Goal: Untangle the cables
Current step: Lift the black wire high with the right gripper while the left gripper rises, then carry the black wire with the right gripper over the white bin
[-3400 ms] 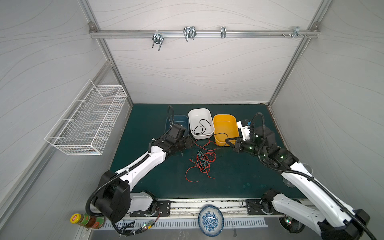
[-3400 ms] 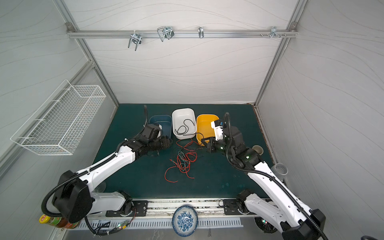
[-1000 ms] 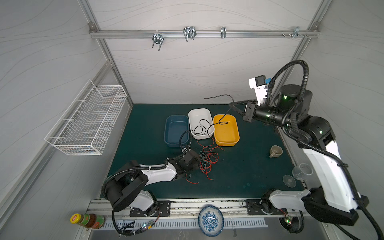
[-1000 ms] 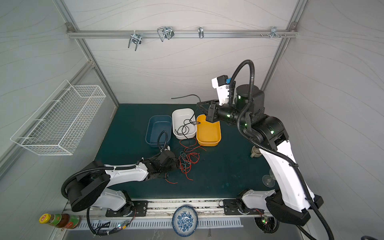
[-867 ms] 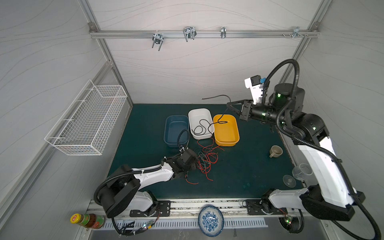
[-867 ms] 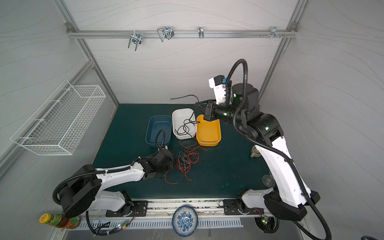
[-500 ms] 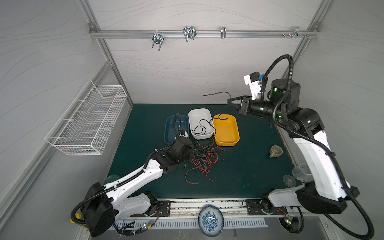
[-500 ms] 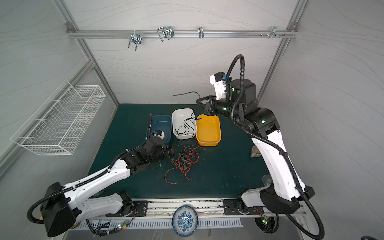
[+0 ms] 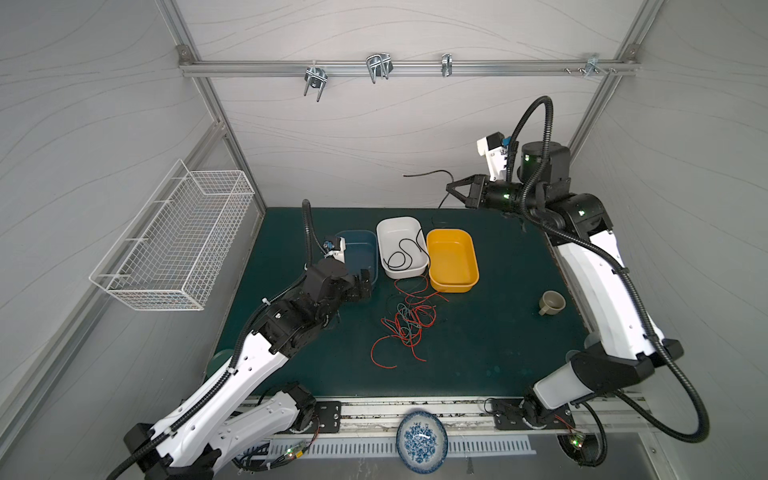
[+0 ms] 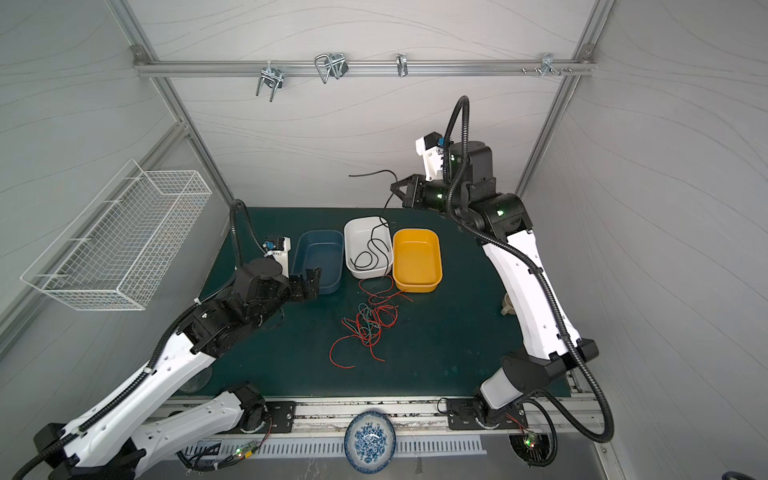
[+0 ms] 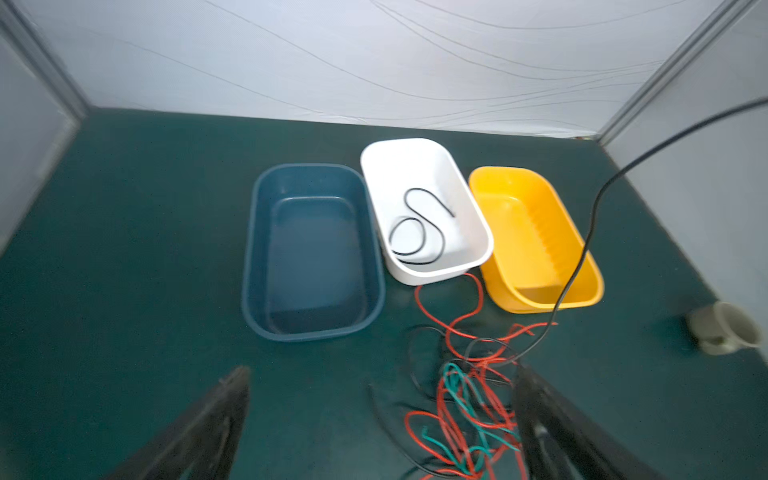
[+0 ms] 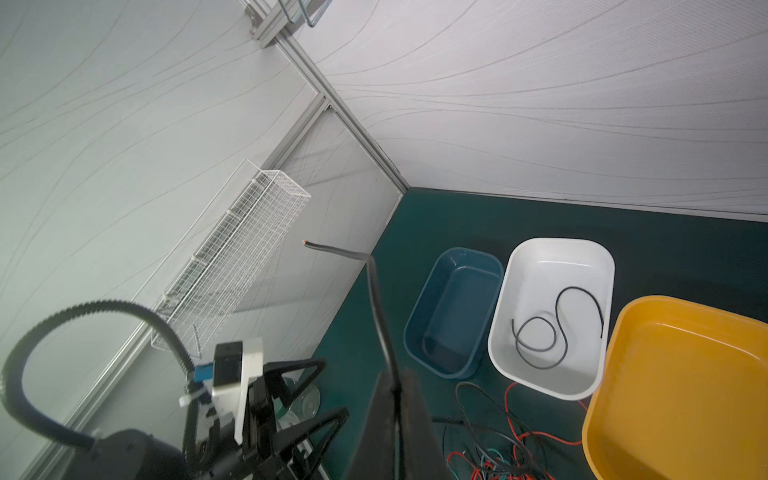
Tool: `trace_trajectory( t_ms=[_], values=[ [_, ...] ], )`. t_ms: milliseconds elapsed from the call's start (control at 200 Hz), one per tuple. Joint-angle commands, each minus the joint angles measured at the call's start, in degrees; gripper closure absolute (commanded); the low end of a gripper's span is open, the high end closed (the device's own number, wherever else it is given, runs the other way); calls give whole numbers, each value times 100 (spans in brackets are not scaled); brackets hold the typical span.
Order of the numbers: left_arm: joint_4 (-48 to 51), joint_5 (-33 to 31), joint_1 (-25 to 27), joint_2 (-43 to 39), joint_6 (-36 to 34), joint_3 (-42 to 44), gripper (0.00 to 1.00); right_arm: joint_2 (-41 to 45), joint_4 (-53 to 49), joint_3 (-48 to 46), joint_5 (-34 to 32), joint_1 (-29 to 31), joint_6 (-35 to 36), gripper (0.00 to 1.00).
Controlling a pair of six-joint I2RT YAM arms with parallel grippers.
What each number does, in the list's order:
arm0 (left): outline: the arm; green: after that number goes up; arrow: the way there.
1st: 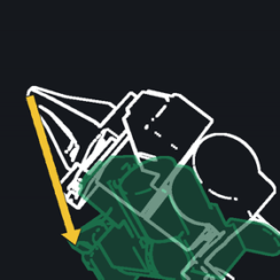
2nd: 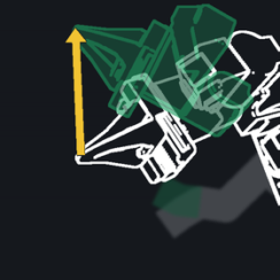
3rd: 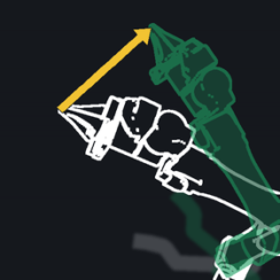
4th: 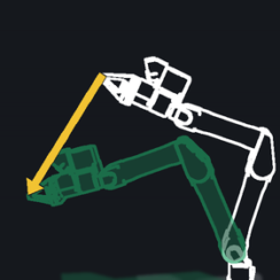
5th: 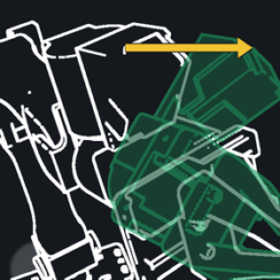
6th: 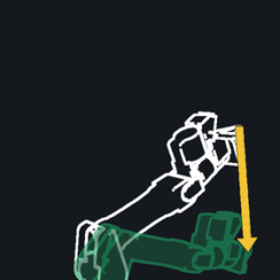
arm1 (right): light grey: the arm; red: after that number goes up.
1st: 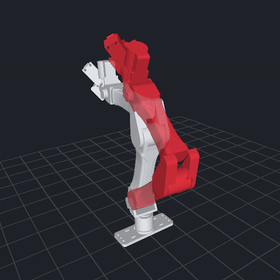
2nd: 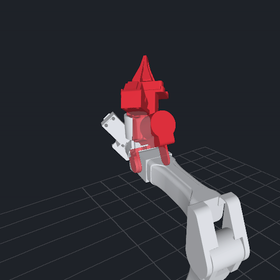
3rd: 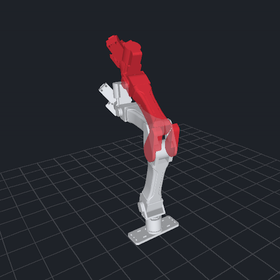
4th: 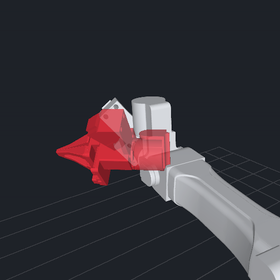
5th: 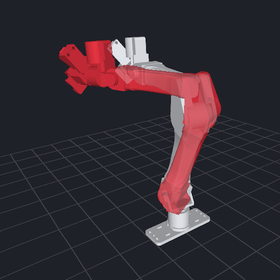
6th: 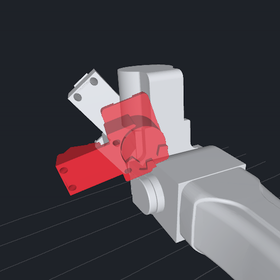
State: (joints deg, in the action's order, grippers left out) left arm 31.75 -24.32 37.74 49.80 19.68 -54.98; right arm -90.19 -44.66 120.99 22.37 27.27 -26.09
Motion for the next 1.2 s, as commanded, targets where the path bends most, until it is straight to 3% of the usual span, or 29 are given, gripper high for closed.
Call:
trace_trajectory(
  t_ms=[0, 255, 455, 665, 1195],
  values=[
    [-861, -895, -21, -392, -646, 791, 1, -275, 269, 395, 165, -109, -80, 100],
    [-1900, -1546, -21, -1123, -849, 1859, 0, -1138, 626, 712, -107, -180, -92, 100],
    [-1731, -1845, -36, -838, -788, 1733, 0, -1802, 698, 899, -566, -105, 142, 100],
    [-1818, -1763, -189, -924, -621, 1789, 0, -2288, 669, 972, -1207, 240, 761, 100],
    [-1777, -1585, -188, -775, -618, 1763, 0, -2575, 1505, -890, -1629, 401, 430, 100]
  ],
)
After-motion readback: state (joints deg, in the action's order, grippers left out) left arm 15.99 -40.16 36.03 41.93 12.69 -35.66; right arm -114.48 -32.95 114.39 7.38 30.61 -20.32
